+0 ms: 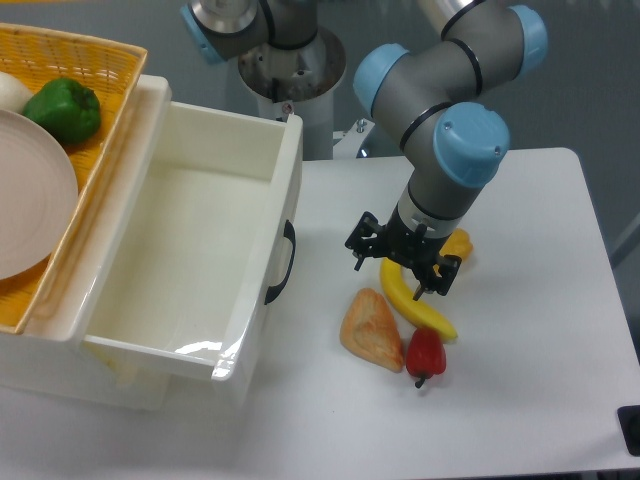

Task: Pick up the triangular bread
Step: 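Move the open gripper toward the triangular bread slice, then lower the gripper down onto the triangular bread slice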

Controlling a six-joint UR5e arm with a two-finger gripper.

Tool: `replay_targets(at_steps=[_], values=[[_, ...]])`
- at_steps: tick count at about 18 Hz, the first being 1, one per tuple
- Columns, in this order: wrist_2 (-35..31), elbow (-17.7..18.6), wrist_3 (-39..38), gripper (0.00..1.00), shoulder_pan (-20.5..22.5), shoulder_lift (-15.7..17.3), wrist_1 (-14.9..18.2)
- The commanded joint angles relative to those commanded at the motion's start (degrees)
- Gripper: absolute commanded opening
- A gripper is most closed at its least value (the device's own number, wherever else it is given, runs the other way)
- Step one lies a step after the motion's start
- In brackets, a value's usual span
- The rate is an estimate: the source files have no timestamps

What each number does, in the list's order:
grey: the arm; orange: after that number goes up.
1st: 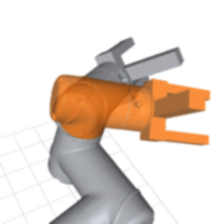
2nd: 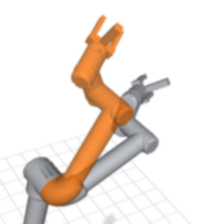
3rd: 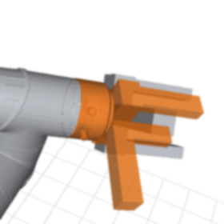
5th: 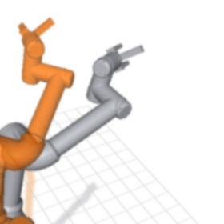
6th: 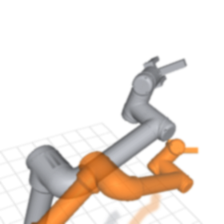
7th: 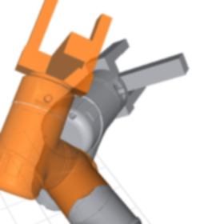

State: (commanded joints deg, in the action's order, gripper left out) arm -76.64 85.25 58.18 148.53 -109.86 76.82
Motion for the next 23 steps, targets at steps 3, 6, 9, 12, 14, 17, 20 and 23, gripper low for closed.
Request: replay_targets(at_steps=[3, 6, 9, 12, 14, 17, 20, 23], values=[[-0.09, 0.00, 1.32, 1.00, -0.17, -0.09, -0.09], [-0.09, 0.09, 1.50, 1.00, -0.17, 0.00, -0.44], [-0.26, 0.44, 1.41, 1.00, -0.52, 0.00, -0.62], [-1.40, 1.49, 1.41, 1.00, -0.79, 0.00, -2.89], [-1.58, 2.54, 1.32, 1.00, -0.79, 0.00, -5.17], [-1.85, 3.51, 0.97, 1.00, -1.23, -0.87, -6.06], [-2.37, 4.92, 1.23, 1.00, -1.40, -1.05, -7.20], [-3.16, 5.36, 1.23, 1.00, -2.28, -2.02, -7.21]])
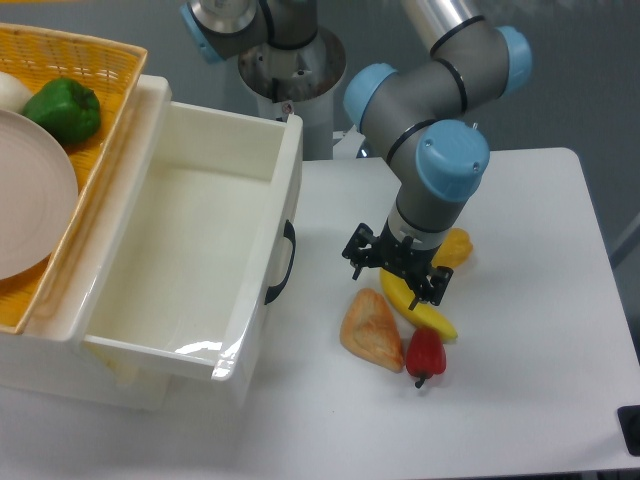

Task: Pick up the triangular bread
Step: 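Lower the gripper down onto the triangular bread slice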

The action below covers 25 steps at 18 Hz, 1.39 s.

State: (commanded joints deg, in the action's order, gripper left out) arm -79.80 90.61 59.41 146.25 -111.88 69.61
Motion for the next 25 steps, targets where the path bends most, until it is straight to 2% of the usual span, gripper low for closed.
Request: replay_targets(at_steps=[12, 17, 25], values=[[-0.70, -0.43, 5.35, 1.00, -1.58, -6.23, -2.37], [-2.02, -0.44, 6.68, 1.00, -2.29, -8.26, -6.58], [-4.66, -0.44, 6.59, 1.00, -3.78, -10.11, -8.35]])
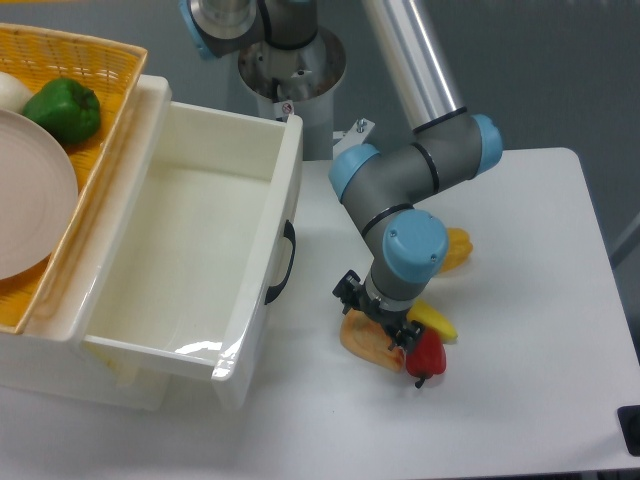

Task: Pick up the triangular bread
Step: 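Lower the gripper down onto the triangular bread slice, then close the gripper on the bread slice's edge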

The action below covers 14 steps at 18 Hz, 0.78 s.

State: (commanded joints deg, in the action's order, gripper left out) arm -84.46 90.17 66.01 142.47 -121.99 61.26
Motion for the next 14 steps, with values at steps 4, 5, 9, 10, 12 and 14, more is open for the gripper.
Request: replay_targets(at_steps=[4, 5, 9, 10, 12, 14], values=[[-0.44, 0.44, 0.00, 1.00, -0.09, -0.27, -0.18], [-0.44, 0.44, 0.00, 1.00, -0.09, -0.27, -0.18], [-0.44, 0.62, 0.09, 1.00, -0.09, -0.27, -0.09], [-0.44, 0.62, 0.09, 0.99, -0.09, -0.35, -0.09], [-0.44, 0.62, 0.00, 0.87, -0.09, -0.35, -0.09], [-0.44, 0.62, -0.17, 0.71, 0.00, -0.27, 0.17]])
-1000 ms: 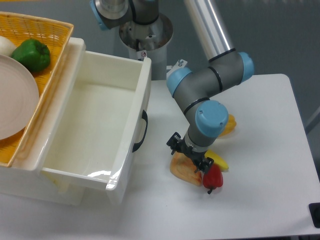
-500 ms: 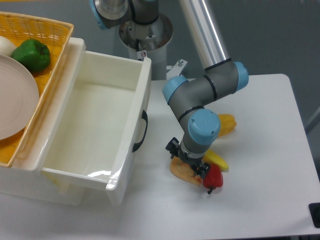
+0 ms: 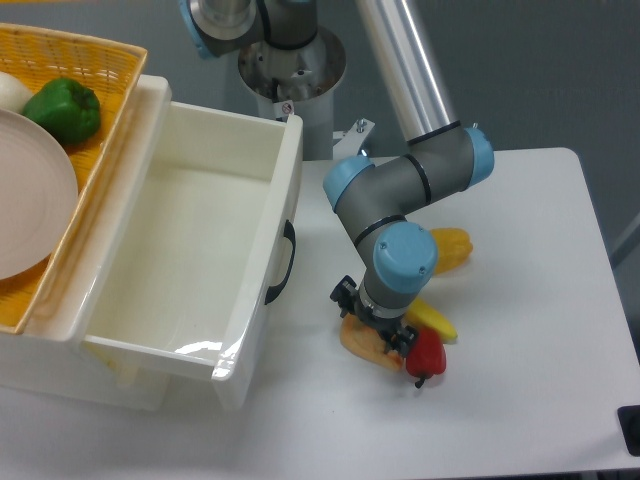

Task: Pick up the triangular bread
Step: 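Close the gripper on the bread slice's edge, then lift the held bread slice up off the table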

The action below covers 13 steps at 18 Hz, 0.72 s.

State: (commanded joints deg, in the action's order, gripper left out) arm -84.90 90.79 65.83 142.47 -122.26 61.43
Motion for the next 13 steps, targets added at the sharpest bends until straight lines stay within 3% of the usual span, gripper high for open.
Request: replay_targets(at_steps=[5, 8, 13], values=[[0.09, -0.26, -0.27, 0.43, 0.00, -0.09, 0.00], [0.17, -0.44, -0.35, 0.15, 0.00, -0.09, 0.18], [0.18, -0.88, -0.27, 0.09, 0.18, 0.53, 0.53]])
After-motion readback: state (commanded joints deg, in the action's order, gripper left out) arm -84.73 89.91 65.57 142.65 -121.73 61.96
